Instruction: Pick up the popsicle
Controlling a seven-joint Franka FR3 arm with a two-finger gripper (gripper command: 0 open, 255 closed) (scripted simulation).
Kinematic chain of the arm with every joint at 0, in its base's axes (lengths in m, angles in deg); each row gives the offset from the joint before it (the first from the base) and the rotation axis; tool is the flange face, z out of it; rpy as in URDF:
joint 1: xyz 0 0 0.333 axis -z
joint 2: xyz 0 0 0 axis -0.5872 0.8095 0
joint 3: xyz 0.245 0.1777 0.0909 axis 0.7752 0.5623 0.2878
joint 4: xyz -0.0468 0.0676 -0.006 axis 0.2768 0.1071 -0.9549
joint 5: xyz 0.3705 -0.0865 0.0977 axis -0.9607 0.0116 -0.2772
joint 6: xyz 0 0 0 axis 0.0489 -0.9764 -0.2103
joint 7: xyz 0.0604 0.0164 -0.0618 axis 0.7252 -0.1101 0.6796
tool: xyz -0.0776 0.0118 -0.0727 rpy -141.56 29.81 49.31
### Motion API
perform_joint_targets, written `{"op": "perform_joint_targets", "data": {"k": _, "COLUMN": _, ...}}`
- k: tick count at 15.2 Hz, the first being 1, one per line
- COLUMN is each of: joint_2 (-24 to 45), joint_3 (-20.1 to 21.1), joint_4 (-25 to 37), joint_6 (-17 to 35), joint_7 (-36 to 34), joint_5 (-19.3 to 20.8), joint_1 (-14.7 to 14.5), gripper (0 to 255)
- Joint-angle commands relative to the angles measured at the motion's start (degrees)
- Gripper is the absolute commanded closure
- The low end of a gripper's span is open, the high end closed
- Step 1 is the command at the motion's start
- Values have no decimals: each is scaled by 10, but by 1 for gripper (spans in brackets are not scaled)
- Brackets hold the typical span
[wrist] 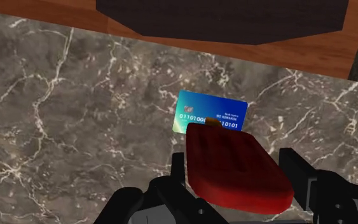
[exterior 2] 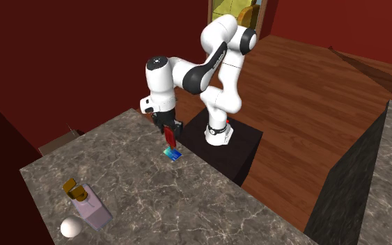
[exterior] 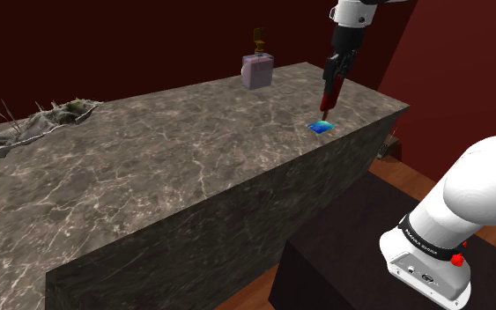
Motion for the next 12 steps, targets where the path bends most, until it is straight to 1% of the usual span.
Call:
{"op": "perform_joint_targets", "data": {"k": 1, "joint_2": 0, "joint_3": 1, "joint_4": 16, "joint_6": -16, "joint_7": 0, "joint_5": 0, "joint_1": 0, "gripper": 255}}
{"op": "perform_joint_targets", "data": {"k": 10, "joint_2": 4, "joint_3": 2, "joint_4": 88, "joint_6": -85, "joint_7": 0, "joint_5": -1, "joint_1": -1, "gripper": 255}}
{"op": "perform_joint_targets", "data": {"k": 12, "joint_2": 4, "joint_3": 2, "joint_4": 90, "joint_6": -86, "joint_7": 0, "joint_5": -1, "joint_1": -1, "gripper": 255}}
